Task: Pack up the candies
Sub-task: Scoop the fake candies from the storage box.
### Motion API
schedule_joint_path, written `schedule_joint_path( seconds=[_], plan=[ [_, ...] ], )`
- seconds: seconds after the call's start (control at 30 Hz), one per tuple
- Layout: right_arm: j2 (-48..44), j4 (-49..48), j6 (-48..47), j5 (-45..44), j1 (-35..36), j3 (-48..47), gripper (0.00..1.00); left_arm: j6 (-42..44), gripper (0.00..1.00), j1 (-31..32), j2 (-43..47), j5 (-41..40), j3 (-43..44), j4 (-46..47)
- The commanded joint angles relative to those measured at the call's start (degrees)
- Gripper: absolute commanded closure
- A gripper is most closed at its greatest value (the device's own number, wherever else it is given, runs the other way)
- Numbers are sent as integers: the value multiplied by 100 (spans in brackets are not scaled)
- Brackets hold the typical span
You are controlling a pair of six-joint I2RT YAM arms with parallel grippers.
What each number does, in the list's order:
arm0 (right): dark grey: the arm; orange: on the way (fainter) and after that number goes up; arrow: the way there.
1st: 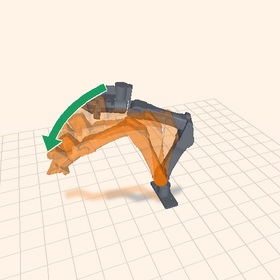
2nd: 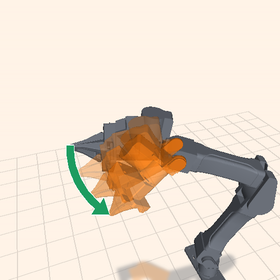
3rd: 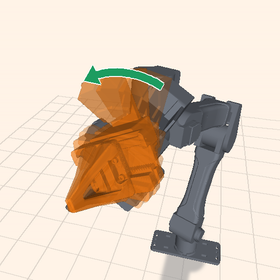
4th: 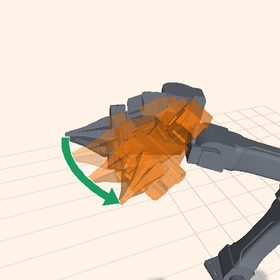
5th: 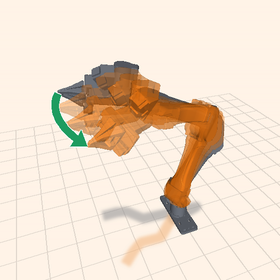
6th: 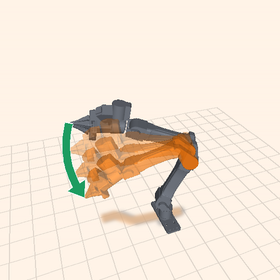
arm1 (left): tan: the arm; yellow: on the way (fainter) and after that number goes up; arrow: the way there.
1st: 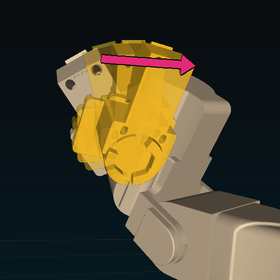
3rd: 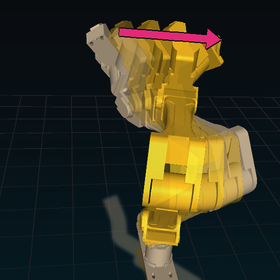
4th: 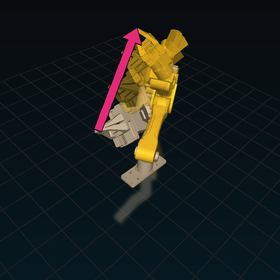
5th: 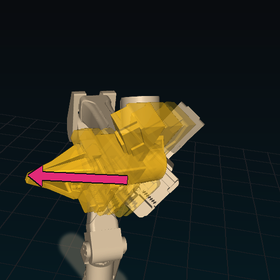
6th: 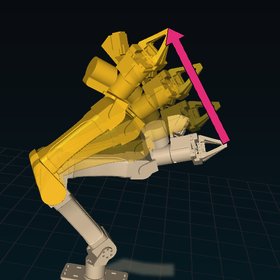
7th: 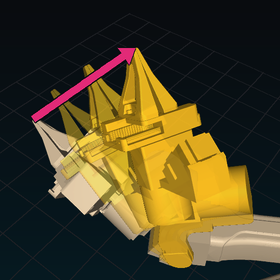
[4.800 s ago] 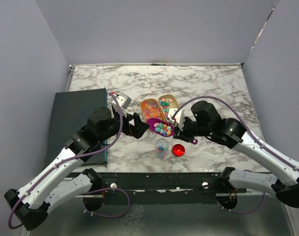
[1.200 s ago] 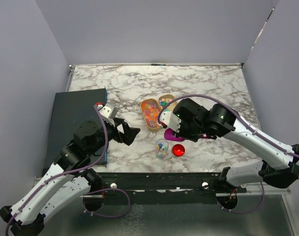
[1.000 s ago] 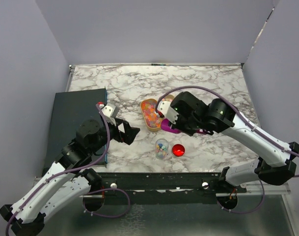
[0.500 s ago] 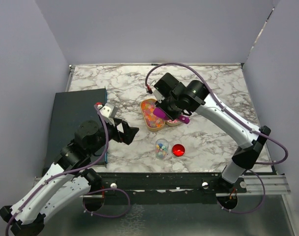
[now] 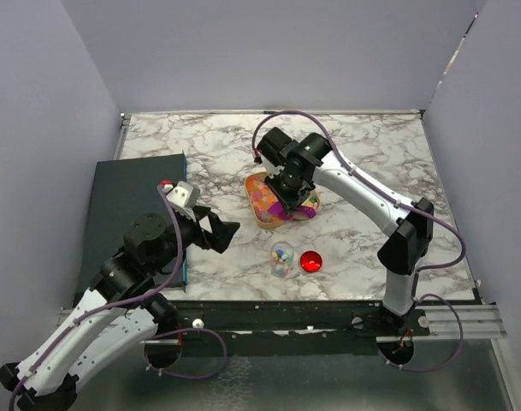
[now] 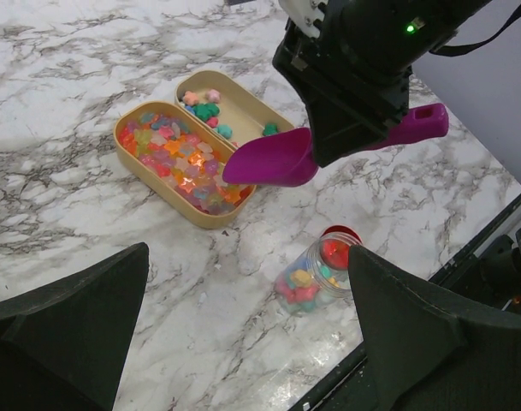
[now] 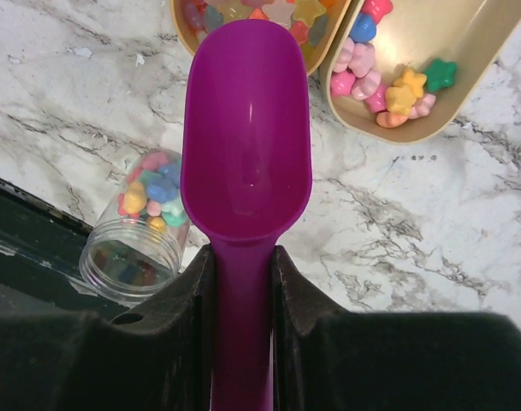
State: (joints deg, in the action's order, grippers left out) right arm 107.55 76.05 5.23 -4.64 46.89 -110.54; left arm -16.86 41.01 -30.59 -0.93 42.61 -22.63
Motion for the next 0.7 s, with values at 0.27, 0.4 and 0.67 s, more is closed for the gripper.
schedule_joint_path(
  seconds=[0.27,0.4,0.67],
  plan=[
    [820,106,215,427,-287,-365,99,28,1,20,166,-57,-60,-31],
    [999,41,223,584,-360,-392,99,38,1,27,189,-66,-58,-26],
    [1347,-154,202,732,-418,-490,99,58,1,45,185,-92,-57,-35]
  ],
)
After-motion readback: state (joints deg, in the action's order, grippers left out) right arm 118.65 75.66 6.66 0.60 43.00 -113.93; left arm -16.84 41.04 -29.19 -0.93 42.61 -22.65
